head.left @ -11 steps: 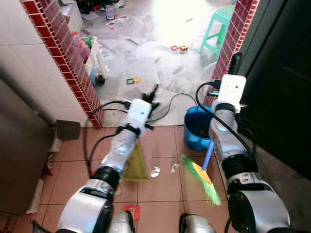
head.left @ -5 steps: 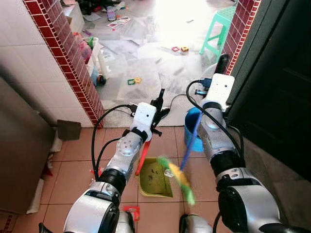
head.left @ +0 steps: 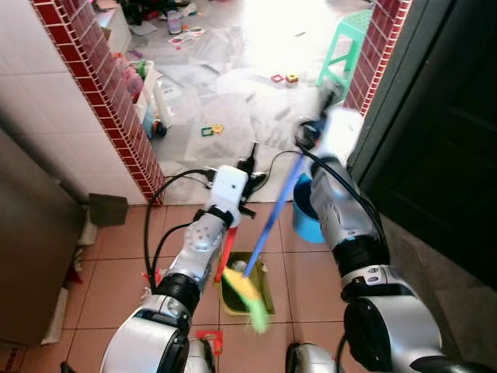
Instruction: Sweep floor
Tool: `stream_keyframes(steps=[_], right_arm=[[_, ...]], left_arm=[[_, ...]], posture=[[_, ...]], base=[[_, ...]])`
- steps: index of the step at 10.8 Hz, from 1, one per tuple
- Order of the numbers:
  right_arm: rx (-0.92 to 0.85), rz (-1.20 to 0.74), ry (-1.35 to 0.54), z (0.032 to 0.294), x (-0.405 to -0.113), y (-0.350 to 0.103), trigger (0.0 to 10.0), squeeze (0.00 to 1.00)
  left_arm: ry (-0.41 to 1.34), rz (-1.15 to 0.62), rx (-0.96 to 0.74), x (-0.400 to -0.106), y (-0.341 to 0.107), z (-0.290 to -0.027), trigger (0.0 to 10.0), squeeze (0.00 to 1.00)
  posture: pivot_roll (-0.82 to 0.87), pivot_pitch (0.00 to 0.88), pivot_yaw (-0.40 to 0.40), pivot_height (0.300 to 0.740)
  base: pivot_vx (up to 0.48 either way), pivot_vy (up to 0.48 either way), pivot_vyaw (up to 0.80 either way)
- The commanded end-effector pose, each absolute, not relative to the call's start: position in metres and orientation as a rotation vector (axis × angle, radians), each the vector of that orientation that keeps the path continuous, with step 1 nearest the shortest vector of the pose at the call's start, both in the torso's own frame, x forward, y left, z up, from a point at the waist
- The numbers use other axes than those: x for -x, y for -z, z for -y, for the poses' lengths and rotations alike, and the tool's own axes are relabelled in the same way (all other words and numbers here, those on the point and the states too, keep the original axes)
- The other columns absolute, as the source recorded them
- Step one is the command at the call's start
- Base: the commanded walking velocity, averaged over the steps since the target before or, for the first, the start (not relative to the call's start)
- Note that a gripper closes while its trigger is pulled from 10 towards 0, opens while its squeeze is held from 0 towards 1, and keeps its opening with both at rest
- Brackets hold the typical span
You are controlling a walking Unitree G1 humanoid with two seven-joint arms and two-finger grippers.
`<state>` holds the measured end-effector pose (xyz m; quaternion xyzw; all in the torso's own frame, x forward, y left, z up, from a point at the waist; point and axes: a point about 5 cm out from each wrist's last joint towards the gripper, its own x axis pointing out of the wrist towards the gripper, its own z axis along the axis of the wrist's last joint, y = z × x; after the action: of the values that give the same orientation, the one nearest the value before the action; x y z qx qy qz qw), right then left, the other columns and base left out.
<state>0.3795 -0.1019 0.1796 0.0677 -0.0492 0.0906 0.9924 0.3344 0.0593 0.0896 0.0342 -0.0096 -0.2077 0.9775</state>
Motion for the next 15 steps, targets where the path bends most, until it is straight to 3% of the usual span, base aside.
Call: stream_keyframes(steps=[1,5,8,9,12,15], right_arm=[[-0.089,0.273,-0.325,0.093,-0.382,-0.228,10.0,0.00],[0.136,0.418,-0.531,0.100,-0.380,-0.269,10.0,0.00],[0.264,0.462,-0.547,0.109,-0.372,-0.248,10.0,0.00],[0.283,0.459,-0.470,0.110,-0.367,-0.224,10.0,0.00],[0.194,0.332,-0.313,0.104,-0.359,-0.174,10.0,0.00],[0.046,0.165,-0.278,0.104,-0.364,-0.154,10.0,0.00]], left_arm=[[0.388,-0.062,-0.028,-0.329,-0.075,-0.066,10.0,0.00],[0.419,-0.047,0.018,-0.322,-0.081,-0.069,10.0,0.00],[0.453,-0.087,-0.042,-0.315,-0.074,-0.072,10.0,0.00],[0.489,-0.085,-0.048,-0.310,-0.078,-0.074,10.0,0.00],[0.649,-0.141,0.050,-0.296,-0.079,-0.068,10.0,0.00],[0.701,-0.165,0.036,-0.294,-0.083,-0.063,10.0,0.00]], posture=[[-0.08,0.148,0.059,0.740],[-0.08,0.214,0.049,0.740],[-0.08,0.222,0.046,0.740],[-0.08,0.218,0.048,0.740],[-0.03,0.207,0.059,0.740],[-0.04,0.187,0.062,0.740]], base=[[0.000,0.000,0.00],[0.000,0.000,0.00],[0.000,0.000,0.00],[0.000,0.000,0.00],[0.000,0.000,0.00],[0.000,0.000,0.00]])
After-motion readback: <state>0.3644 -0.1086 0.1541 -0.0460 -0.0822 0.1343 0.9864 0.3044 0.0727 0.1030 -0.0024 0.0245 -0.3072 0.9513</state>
